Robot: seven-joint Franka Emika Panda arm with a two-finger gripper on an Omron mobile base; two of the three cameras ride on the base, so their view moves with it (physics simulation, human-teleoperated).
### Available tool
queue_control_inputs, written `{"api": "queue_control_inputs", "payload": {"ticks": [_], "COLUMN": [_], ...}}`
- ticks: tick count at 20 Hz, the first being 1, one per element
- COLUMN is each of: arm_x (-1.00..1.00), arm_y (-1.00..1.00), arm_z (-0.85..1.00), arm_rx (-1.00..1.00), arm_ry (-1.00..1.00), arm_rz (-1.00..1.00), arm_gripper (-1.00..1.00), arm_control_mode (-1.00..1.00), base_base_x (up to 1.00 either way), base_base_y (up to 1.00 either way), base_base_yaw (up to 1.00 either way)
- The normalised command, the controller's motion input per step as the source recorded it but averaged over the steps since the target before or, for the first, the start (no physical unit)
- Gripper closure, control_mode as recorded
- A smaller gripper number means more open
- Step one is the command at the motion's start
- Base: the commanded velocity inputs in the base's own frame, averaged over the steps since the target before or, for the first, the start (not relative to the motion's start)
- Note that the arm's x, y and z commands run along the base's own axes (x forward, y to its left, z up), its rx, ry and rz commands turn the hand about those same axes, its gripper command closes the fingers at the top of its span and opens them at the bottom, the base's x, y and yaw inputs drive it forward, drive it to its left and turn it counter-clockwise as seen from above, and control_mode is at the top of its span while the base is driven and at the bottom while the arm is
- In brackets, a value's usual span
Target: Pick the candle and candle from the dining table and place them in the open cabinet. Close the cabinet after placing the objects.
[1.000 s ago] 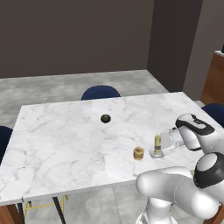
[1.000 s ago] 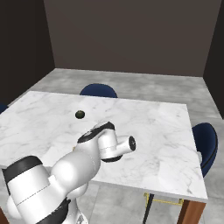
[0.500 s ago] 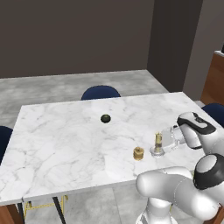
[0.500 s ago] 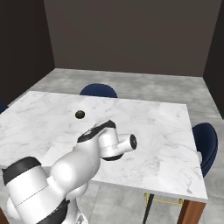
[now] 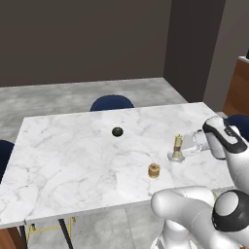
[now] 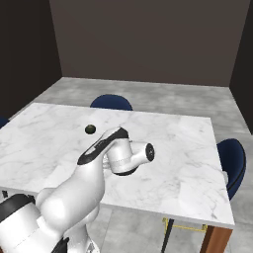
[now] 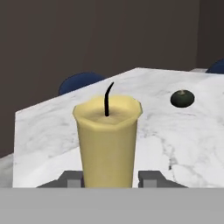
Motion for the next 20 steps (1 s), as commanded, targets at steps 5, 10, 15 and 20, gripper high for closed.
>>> {"api": "queue_control_inputs", "payload": {"ticks": [5, 10, 15, 20], "arm_x": [-0.08, -0.17, -0.13, -0.06], "arm_y": [0.01, 0.05, 0.04, 0.01], "arm_z": [0.81, 0.66, 0.5, 0.1], "arm_rx": [0.08, 0.01, -0.01, -0.01], "arm_ry": [-0.05, -0.17, -0.13, -0.02], "arm_rz": [-0.07, -0.01, 0.0, 0.06], "arm_gripper": [1.0, 1.0, 1.0, 1.0], "arm_control_mode": [-1.0, -1.0, -1.0, -1.0], "base_base_x": [0.0, 0.0, 0.0, 0.0], "base_base_y": [0.0, 0.0, 0.0, 0.0], "base_base_yaw": [0.0, 0.0, 0.0, 0.0]}}
